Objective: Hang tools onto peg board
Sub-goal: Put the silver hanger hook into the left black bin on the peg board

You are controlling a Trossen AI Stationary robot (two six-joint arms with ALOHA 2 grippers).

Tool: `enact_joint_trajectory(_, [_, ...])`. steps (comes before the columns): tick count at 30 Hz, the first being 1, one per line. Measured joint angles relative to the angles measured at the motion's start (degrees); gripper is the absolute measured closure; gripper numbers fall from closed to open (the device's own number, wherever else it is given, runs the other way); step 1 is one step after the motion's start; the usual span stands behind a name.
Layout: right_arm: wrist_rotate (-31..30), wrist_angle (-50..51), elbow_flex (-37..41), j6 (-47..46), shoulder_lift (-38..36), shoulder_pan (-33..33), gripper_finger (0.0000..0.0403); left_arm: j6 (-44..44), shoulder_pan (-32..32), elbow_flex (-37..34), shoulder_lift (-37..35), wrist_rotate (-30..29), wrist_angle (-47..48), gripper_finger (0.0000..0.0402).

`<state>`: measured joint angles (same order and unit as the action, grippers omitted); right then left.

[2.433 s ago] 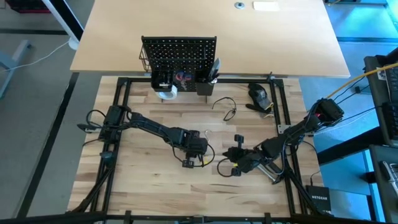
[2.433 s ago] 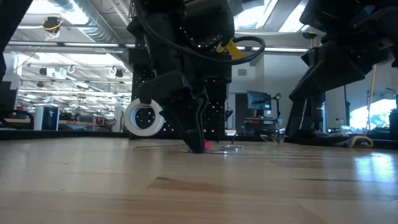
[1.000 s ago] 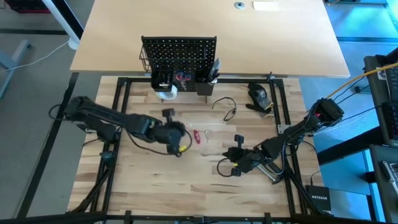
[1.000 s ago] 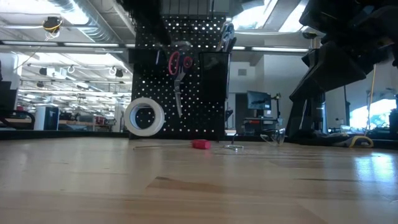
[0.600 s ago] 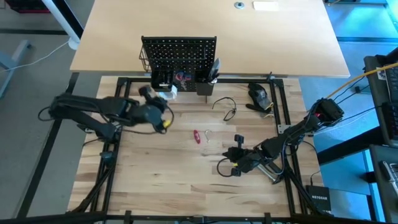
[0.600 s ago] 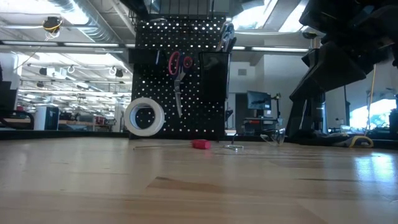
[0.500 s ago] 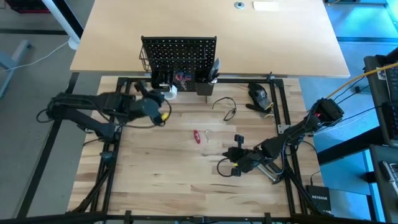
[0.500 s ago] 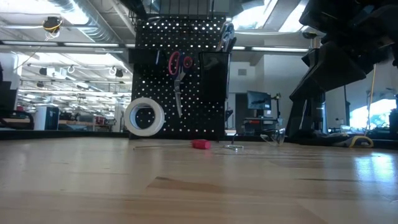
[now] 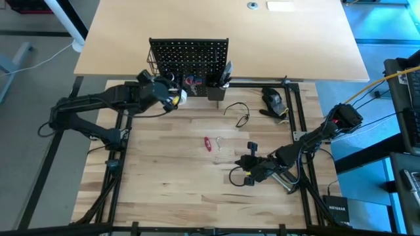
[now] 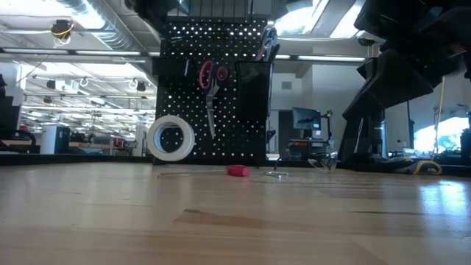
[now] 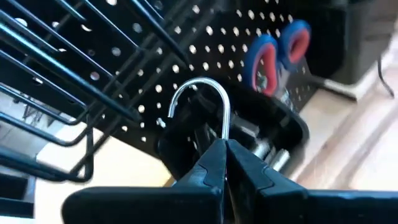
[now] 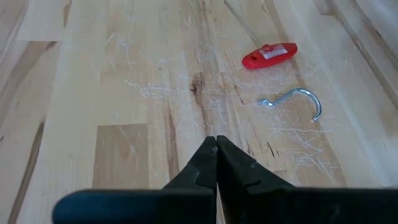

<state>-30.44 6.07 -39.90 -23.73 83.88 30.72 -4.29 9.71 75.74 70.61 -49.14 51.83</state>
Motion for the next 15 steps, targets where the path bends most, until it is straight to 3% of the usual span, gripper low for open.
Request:
enact_joint_trajectory(8, [0.0,0.02,0.0,0.0,0.0,0.02,0.04,0.28,3.48,-7.54,0.04,2.41,-13.0,0.0401])
enact_joint_trajectory(15, [0.0,0.02,0.0,0.0,0.0,0.02,0.04,0.13,5.65,-12.02,0.03,2.26,-17.65,0.0401])
